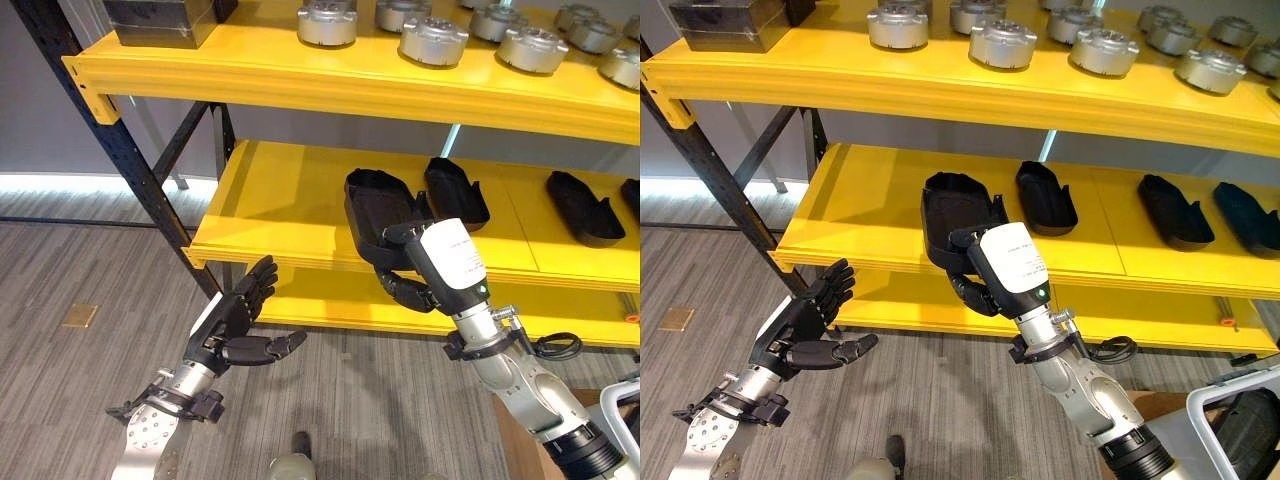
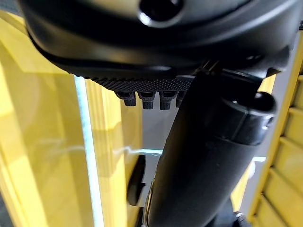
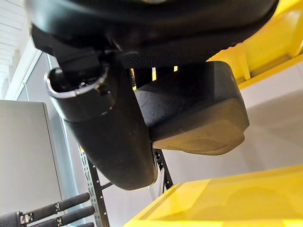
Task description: Move parts from the plastic box to the shelf.
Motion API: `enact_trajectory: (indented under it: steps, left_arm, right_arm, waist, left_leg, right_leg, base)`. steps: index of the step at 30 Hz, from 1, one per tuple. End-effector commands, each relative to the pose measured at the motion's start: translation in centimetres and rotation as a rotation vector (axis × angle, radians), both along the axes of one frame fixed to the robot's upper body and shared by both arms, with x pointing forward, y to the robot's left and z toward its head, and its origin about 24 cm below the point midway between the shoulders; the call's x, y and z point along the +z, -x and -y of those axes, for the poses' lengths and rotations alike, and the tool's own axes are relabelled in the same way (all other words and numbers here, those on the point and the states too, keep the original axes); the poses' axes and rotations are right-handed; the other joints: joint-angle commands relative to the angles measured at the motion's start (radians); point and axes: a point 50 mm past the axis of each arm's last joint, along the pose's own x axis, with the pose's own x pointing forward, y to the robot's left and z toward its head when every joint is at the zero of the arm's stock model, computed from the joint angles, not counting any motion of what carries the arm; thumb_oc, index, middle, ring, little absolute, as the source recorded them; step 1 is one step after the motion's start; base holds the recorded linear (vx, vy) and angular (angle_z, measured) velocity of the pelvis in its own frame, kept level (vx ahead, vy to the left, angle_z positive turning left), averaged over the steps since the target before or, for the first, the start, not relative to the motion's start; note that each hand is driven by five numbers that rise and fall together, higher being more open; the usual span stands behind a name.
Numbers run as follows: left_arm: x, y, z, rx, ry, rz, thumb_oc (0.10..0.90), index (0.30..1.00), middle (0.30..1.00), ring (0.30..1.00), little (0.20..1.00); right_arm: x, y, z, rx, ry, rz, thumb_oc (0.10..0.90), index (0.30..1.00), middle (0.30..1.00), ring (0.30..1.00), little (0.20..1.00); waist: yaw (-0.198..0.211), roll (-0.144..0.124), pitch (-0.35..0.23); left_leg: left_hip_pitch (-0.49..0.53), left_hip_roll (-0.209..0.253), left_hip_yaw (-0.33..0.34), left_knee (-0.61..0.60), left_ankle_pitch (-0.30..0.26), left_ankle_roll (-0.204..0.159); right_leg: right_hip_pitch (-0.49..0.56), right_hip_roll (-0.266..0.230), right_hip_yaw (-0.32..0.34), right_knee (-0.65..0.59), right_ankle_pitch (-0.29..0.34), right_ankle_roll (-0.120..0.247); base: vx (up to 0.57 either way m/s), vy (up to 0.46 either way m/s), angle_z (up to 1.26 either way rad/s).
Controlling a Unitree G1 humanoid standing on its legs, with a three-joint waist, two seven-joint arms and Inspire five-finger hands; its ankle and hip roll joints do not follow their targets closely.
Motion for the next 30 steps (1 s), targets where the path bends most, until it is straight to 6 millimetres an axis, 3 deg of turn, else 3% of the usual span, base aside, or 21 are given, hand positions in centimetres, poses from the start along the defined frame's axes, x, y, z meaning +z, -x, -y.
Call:
enact_trajectory:
  steps: [1,3,6,13,24,25,30]
  left_arm:
    - [4.7,-1.4,1.8,-0.034,0.041,0.25,0.9,1.0,1.0,1.0,1.0]
    - [4.4,-1.2,1.3,-0.011,0.045,0.251,0.9,1.0,1.0,1.0,1.0]
    - [3.9,-0.4,1.4,-0.031,0.147,0.245,0.9,1.0,1.0,1.0,1.0]
    - [2.8,0.1,2.1,-0.035,0.147,0.205,0.9,1.0,1.0,1.0,1.0]
    - [2.6,-0.2,2.3,-0.016,0.134,0.185,0.9,1.0,1.0,1.0,1.0]
    - [-1.8,-1.9,4.2,-0.112,0.466,-0.171,0.9,1.0,1.0,1.0,1.0]
    - [-1.8,-1.8,4.5,-0.123,0.461,-0.191,0.9,1.0,1.0,1.0,1.0]
  right_arm:
    - [6.5,-0.8,-0.6,0.058,-0.092,0.232,0.4,0.3,0.3,0.3,0.3]
    - [6.8,-0.9,-0.6,0.085,-0.093,0.24,0.4,0.3,0.3,0.3,0.3]
    - [7.4,-1.3,-0.1,0.081,-0.095,0.219,0.4,0.3,0.3,0.3,0.3]
    - [6.9,-1.4,-0.8,0.1,-0.102,0.205,0.4,0.3,0.3,0.3,0.3]
    - [6.1,-1.5,-1.2,0.104,-0.107,0.178,0.4,0.3,0.3,0.3,0.3]
    - [1.3,-0.2,4.0,-0.125,-0.232,-0.085,0.4,0.3,0.3,0.3,0.3]
    - [1.5,-0.4,4.3,-0.129,-0.257,-0.082,0.4,0.3,0.3,0.3,0.3]
  waist:
    - [-0.037,-0.002,-0.055]
    - [-0.039,-0.001,-0.06]
    - [-0.019,0.004,-0.082]
    - [-0.008,0.021,-0.102]
    - [-0.01,0.028,-0.119]
    - [-0.045,0.025,-0.102]
    - [-0.047,0.024,-0.106]
  left_leg:
    - [0.065,0.013,-0.08,0.042,-0.144,-0.007]
    - [0.068,0.054,-0.05,0.041,-0.13,-0.034]
    - [0.064,0.079,-0.029,0.034,-0.094,-0.071]
    - [0.051,0.105,-0.04,0.046,-0.072,-0.094]
    - [0.067,0.103,-0.055,0.031,-0.071,-0.095]
    - [0.026,0.107,-0.06,0.016,-0.05,-0.081]
    - [0.039,0.108,-0.053,0.008,-0.051,-0.08]
  right_leg:
    - [-0.007,0.009,-0.004,-0.094,0.081,0.023]
    - [0.034,0.028,-0.024,-0.169,0.009,0.024]
    - [0.125,0.05,-0.08,-0.254,-0.012,0.009]
    - [0.186,0.07,-0.112,-0.279,-0.046,-0.024]
    - [0.209,0.077,-0.106,-0.287,-0.055,-0.031]
    - [0.2,0.049,-0.128,-0.237,-0.076,-0.011]
    - [0.217,0.052,-0.122,-0.261,-0.07,-0.008]
  base:
    - [0.11,-0.233,0.09]
    - [0.11,-0.221,0.2]
    - [0.15,-0.19,0.19]
    - [0.09,-0.047,0.01]
    - [0.03,0.013,0.1]
    - [0.0,0.003,0.09]
    - [0.0,-0.006,0.1]
